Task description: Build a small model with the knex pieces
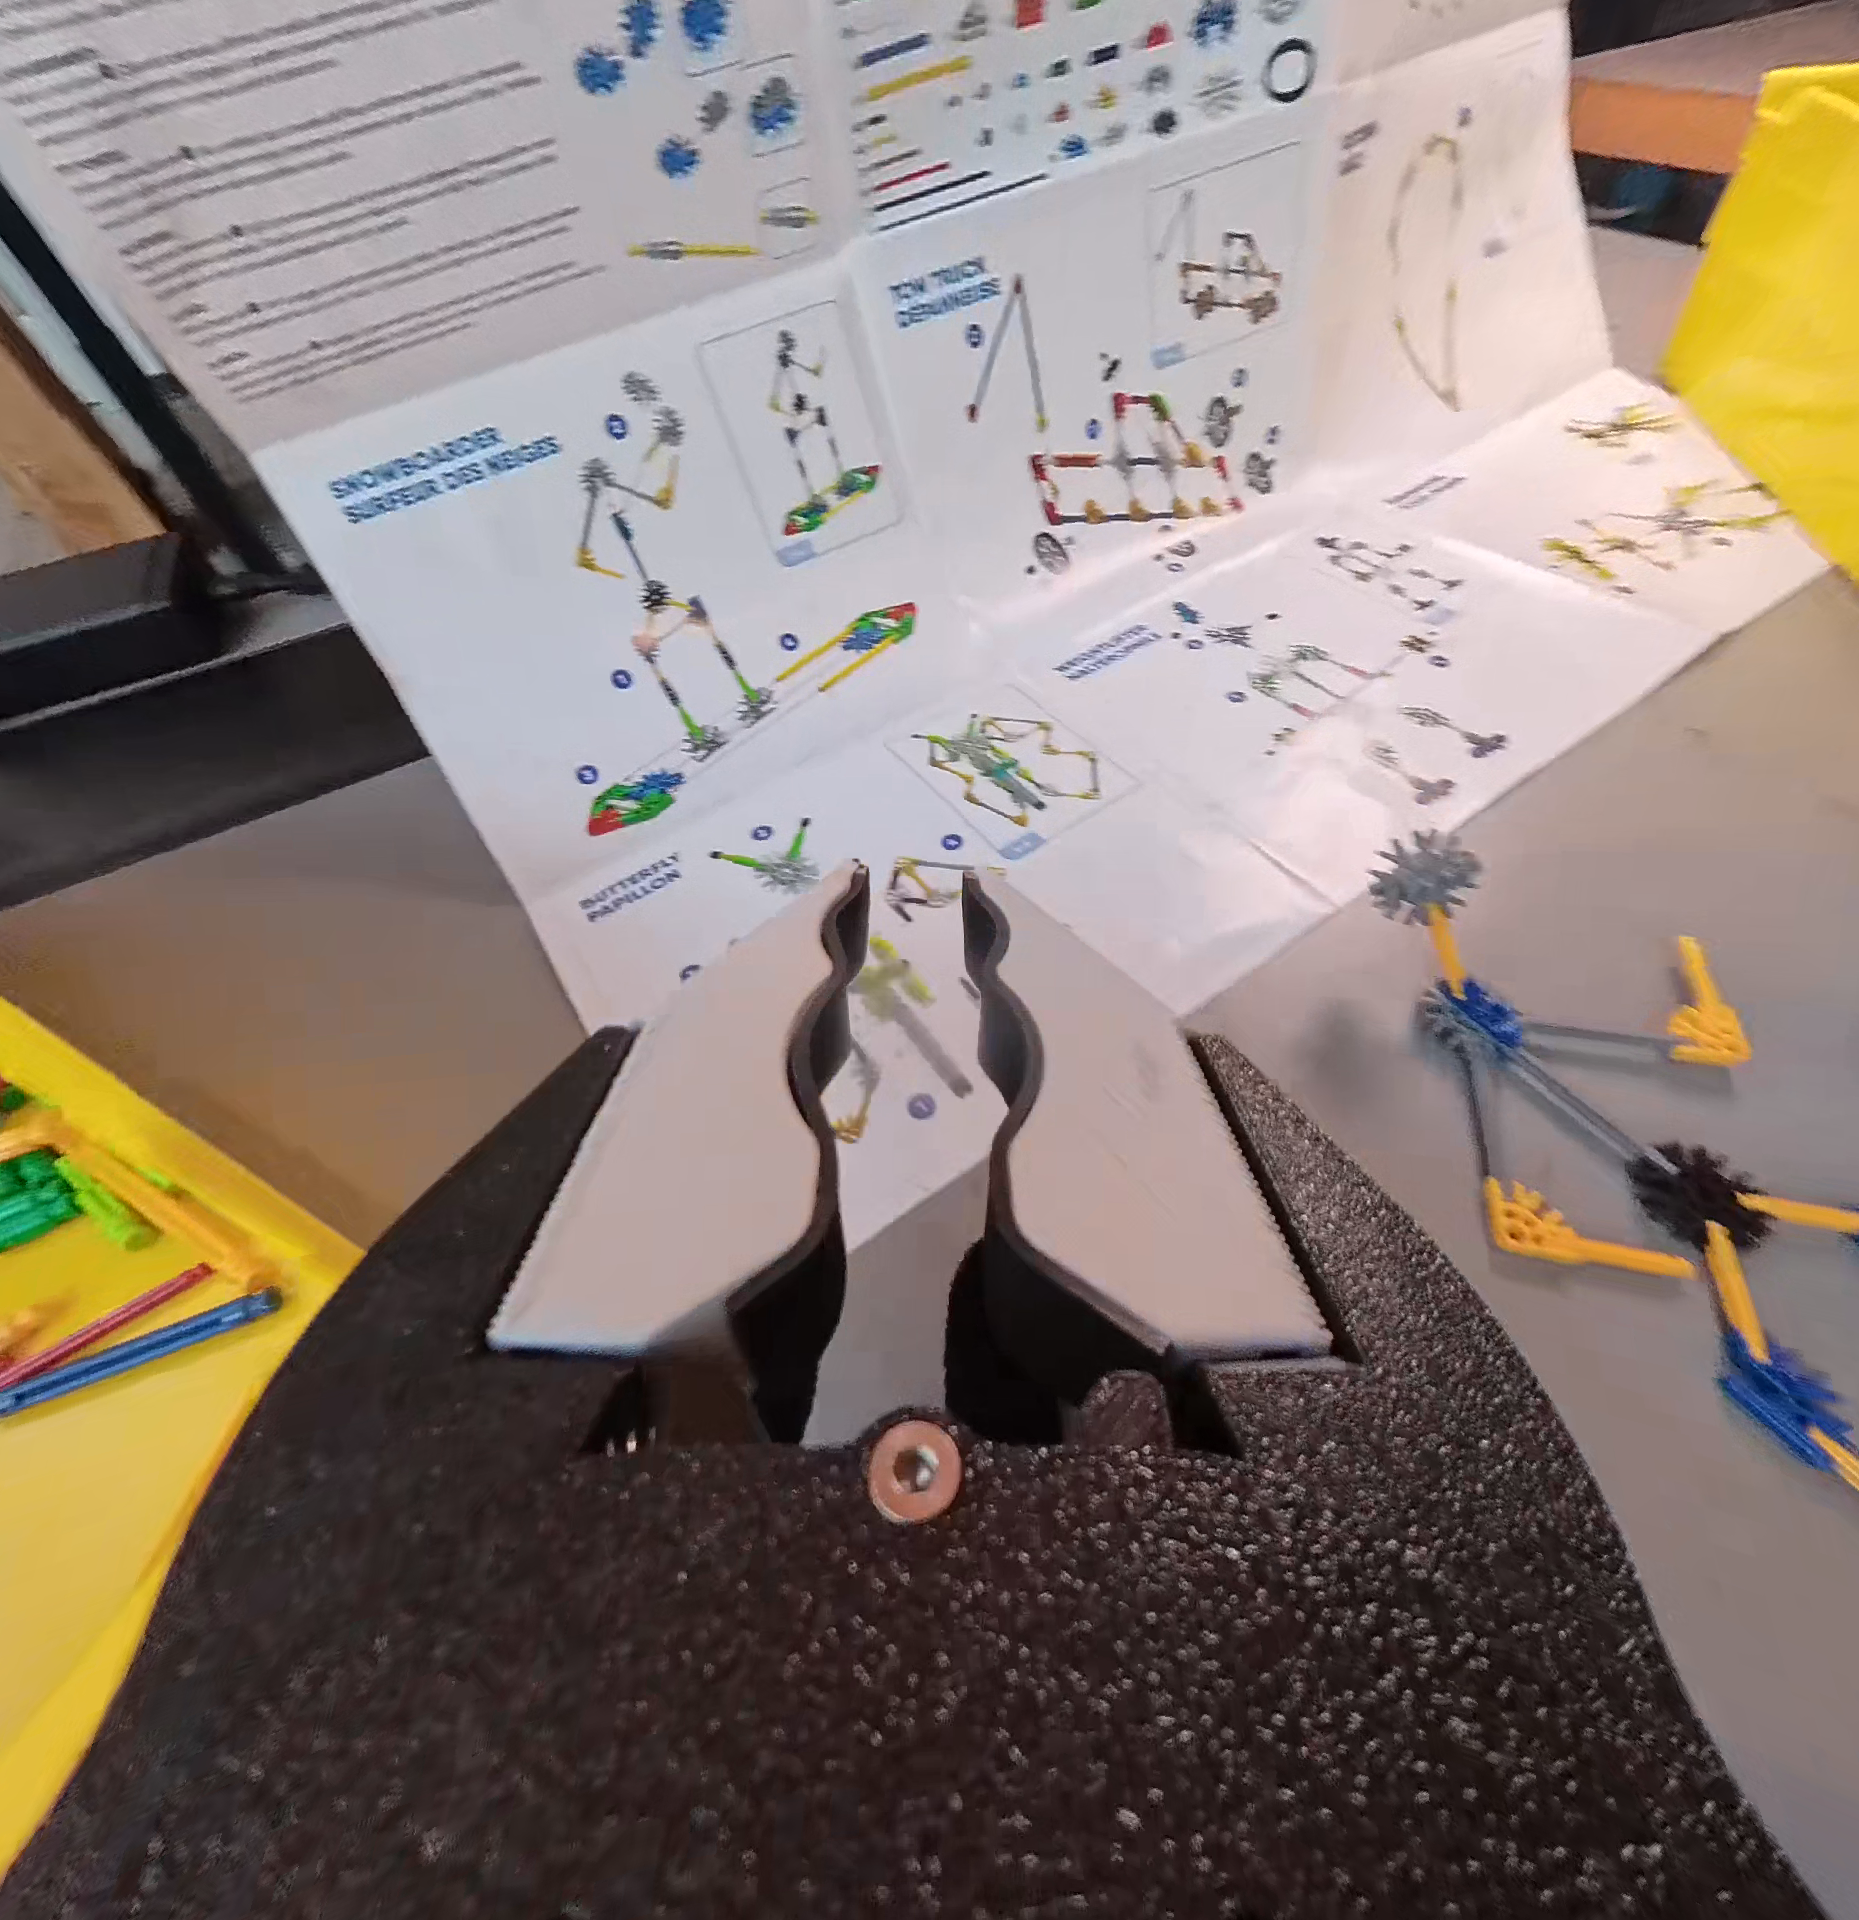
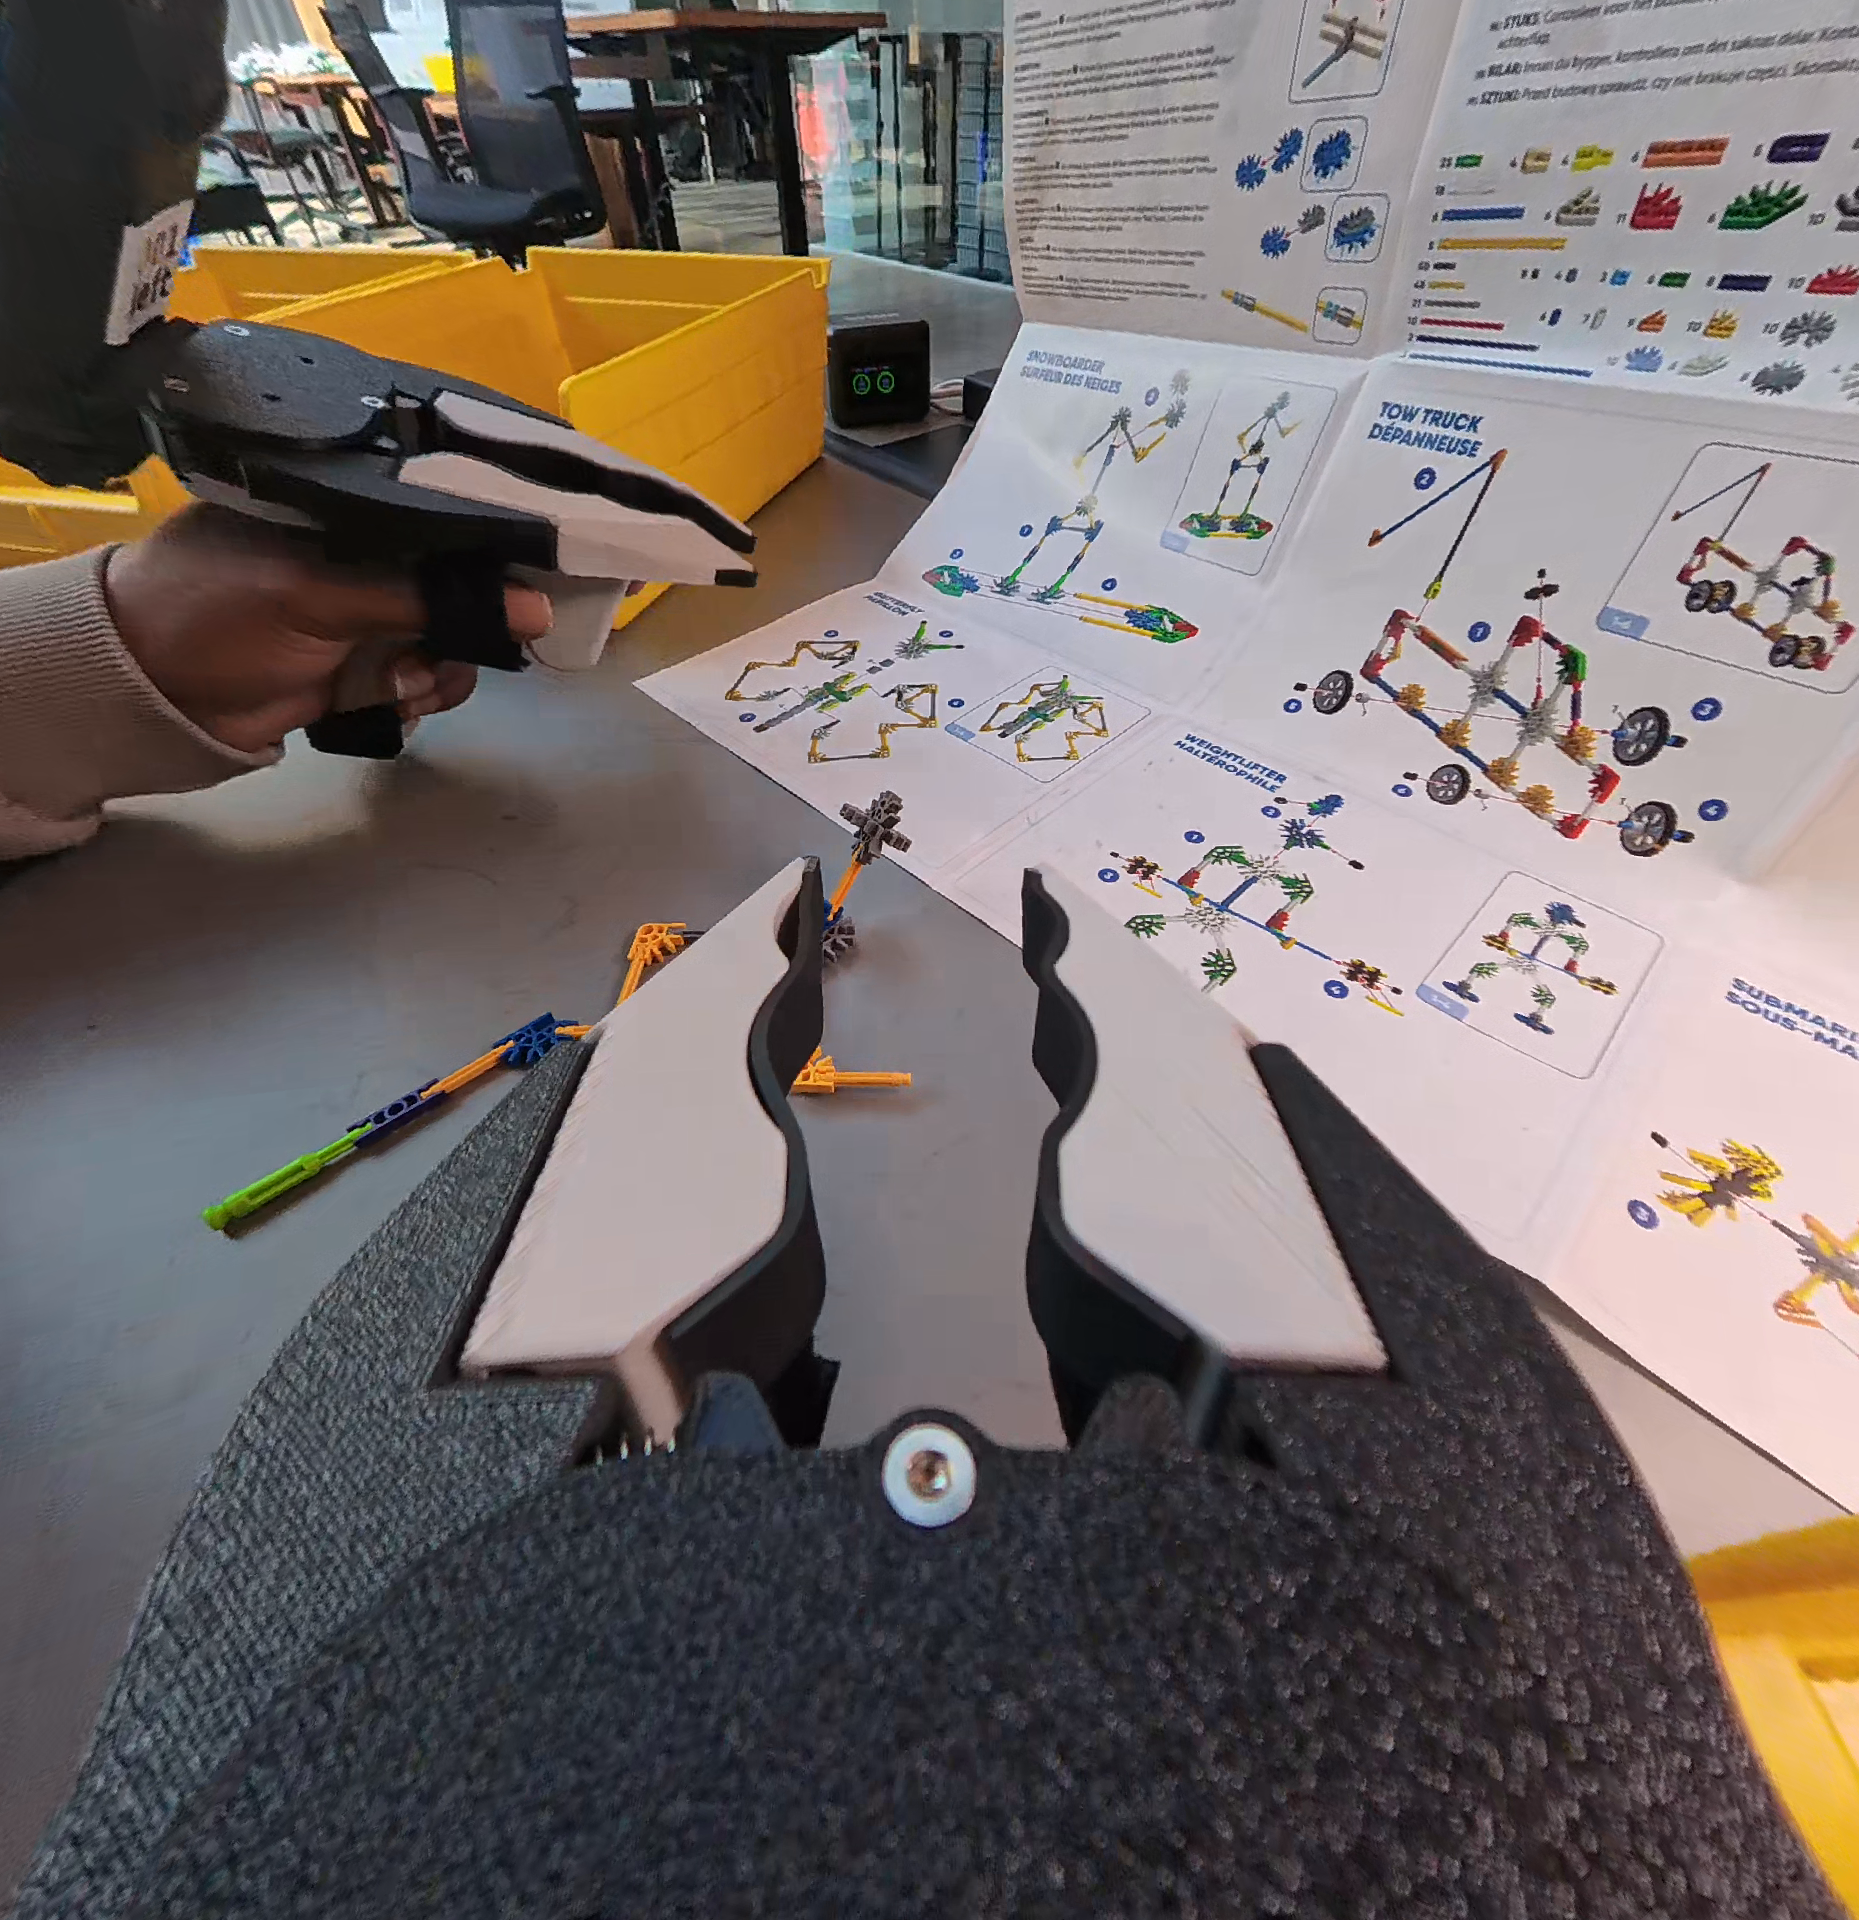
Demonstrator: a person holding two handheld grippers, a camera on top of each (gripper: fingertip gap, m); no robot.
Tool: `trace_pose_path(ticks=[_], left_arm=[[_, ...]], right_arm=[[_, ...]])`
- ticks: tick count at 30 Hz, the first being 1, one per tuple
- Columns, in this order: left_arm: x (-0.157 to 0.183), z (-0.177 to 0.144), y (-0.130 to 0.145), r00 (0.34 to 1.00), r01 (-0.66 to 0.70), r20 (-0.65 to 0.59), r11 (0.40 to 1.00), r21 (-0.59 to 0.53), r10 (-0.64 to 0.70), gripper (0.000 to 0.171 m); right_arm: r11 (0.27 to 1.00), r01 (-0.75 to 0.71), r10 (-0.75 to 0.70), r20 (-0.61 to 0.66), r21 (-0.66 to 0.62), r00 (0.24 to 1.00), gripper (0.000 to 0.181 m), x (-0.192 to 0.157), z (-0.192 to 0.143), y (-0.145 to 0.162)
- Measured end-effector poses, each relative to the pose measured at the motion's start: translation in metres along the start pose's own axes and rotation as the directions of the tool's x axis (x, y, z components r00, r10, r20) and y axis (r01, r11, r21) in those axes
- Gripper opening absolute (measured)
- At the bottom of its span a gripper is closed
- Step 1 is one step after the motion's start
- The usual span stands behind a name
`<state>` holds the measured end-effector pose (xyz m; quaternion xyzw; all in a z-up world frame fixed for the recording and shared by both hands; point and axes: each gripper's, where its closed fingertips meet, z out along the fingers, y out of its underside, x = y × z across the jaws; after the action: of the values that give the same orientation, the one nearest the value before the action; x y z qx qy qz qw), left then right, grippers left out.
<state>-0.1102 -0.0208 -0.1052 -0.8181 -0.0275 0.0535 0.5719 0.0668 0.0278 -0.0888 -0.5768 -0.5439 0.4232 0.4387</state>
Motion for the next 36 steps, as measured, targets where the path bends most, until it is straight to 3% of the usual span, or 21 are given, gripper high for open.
trace_pose_path(ticks=[3,8,15,23,36], left_arm=[[-0.018,0.019,-0.004,0.994,0.017,0.105,0.999,-0.042,-0.013,0.017],[-0.036,0.066,-0.013,0.985,0.067,0.165,0.992,-0.108,-0.049,0.016],[-0.073,0.115,0.006,0.966,0.152,0.239,0.963,-0.224,-0.097,0.016],[-0.074,0.118,0.012,0.971,0.141,0.223,0.956,-0.256,-0.084,0.006],[-0.072,0.112,0.006,0.974,0.155,0.196,0.966,-0.209,-0.114,0.013]], right_arm=[[1.0,-0.008,0.008,0.009,-0.01,1.0,0.036,0.0,0.001,0.002],[1.0,0.0,0.0,0.03,-0.01,1.0,0.036,-0.004,0.001,0.002],[1.0,0.02,-0.02,0.051,-0.007,0.999,0.035,-0.009,-0.001,0.002],[0.999,0.014,-0.011,0.071,-0.039,0.997,0.035,-0.011,0.003,0.007],[0.999,0.005,-0.003,0.07,-0.034,0.998,0.035,-0.01,0.001,0.006]])
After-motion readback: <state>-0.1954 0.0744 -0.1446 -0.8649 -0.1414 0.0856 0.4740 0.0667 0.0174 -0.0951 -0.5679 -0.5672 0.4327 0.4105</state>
